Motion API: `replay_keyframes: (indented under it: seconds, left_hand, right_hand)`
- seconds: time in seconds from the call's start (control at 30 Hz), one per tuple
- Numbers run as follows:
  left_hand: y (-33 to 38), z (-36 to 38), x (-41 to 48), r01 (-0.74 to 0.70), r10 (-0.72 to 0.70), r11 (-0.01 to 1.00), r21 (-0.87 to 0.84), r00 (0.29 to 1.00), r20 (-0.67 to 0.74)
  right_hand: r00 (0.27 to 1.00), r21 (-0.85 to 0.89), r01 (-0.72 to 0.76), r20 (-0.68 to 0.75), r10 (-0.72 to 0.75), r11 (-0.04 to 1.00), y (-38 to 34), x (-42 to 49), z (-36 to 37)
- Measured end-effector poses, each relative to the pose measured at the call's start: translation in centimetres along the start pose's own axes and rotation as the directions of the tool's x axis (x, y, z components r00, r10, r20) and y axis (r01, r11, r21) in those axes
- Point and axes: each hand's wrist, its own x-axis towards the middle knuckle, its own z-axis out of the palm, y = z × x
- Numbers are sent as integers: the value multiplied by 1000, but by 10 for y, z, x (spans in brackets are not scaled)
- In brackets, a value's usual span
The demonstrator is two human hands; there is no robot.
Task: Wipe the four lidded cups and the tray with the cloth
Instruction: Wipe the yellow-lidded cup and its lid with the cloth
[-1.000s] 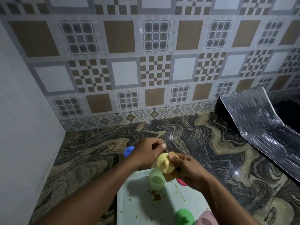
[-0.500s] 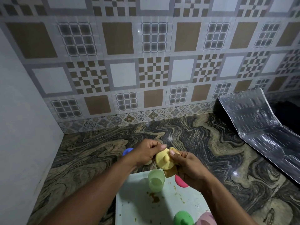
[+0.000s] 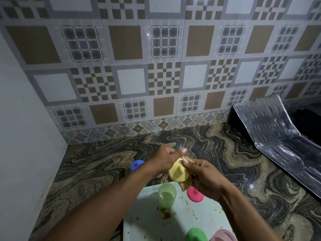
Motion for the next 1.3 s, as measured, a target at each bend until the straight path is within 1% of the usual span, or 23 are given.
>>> replay_keyframes:
  seconds: [0.07, 0.13, 0.2, 0.27, 0.33, 0.37, 0.43, 0.5, 0.57, 0.63, 0.7, 0.77, 0.8, 0.87, 0.9, 0.97, 1.03, 1.07, 1.1, 1.17, 1.2, 1.23, 1.3]
  left_hand:
    - [-7, 7, 2, -48, 40, 998, -46, 988, -151]
    - [-17, 14, 0, -17, 4, 998, -57, 975, -222]
    - [-16, 14, -7, 86, -97, 992, -93, 989, -115]
    - [-6, 8, -13, 224, -217, 971, -80, 972, 88]
    - [8, 4, -14, 252, -248, 968, -10, 959, 140]
    - [15, 5, -13, 223, -226, 973, 50, 972, 65]
    - [21, 12, -8, 163, -140, 979, 119, 974, -179]
    - [22, 20, -7, 129, -93, 990, 57, 903, -420]
    - [18, 24, -8, 147, -145, 988, -43, 815, -562]
    - [9, 25, -5, 237, -273, 962, -135, 816, -510]
    - [3, 20, -6, 367, -406, 911, -188, 877, -257]
    - [5, 13, -4, 408, -422, 900, -156, 904, -71]
    - [8, 12, -4, 370, -379, 923, -103, 922, -80]
    - [18, 14, -3, 254, -259, 966, -54, 929, -265]
    - [24, 18, -3, 202, -214, 977, -73, 891, -401]
    - [32, 30, -6, 144, -225, 973, -179, 760, -610]
    - [35, 37, -8, 192, -329, 943, -272, 660, -675]
    - [31, 38, -8, 235, -381, 923, -305, 670, -637]
    - [27, 37, -8, 281, -421, 903, -324, 726, -544]
    - [20, 26, -6, 343, -436, 876, -341, 865, -250]
    - [18, 20, -4, 356, -414, 878, -319, 900, -134]
    - [18, 15, -3, 345, -377, 898, -274, 923, -71]
    - [25, 11, 0, 264, -297, 939, -220, 945, -134]
  right_hand:
    - [991, 84, 74, -121, -63, 994, 15, 0, 7]
    - [979, 136, 106, -190, -79, 985, 27, -3, 11]
    - [984, 145, 54, -177, -28, 988, 26, -8, 9]
    - [993, 75, -37, -108, 45, 997, 19, -11, 2]
    - [996, -7, -66, -55, 65, 998, 13, -8, -7]
    - [997, -21, -58, -43, 57, 998, 11, -4, -7]
    - [998, 7, 2, -69, -1, 1000, 10, 3, -3]
    - [980, 36, 93, -182, -85, 995, 13, 7, 10]
    - [954, 102, 165, -271, -132, 981, 24, 9, 18]
    - [943, 145, 165, -311, -113, 976, 33, 9, 21]
    - [953, 133, 76, -301, -33, 988, 31, 7, 15]
    - [976, 51, -26, -214, 36, 998, 17, 5, 7]
    - [985, 4, -50, -165, 50, 999, 10, 6, 4]
    - [988, -21, -9, -154, 6, 1000, -1, 10, 8]
    - [980, -16, 40, -195, -42, 999, -2, 14, 13]
    - [938, 3, 147, -316, -139, 989, 3, 20, 27]
    - [887, 68, 209, -434, -160, 976, 17, 26, 32]
    - [874, 95, 204, -465, -138, 974, 20, 25, 31]
    - [877, 108, 174, -469, -104, 979, 21, 24, 28]
    - [920, 85, 67, -392, -28, 994, 13, 20, 18]
    - [939, 37, 8, -344, 5, 999, 6, 18, 14]
    - [953, -19, -36, -301, 29, 999, -1, 16, 11]
    - [964, -93, -37, -266, 11, 995, -10, 17, 13]
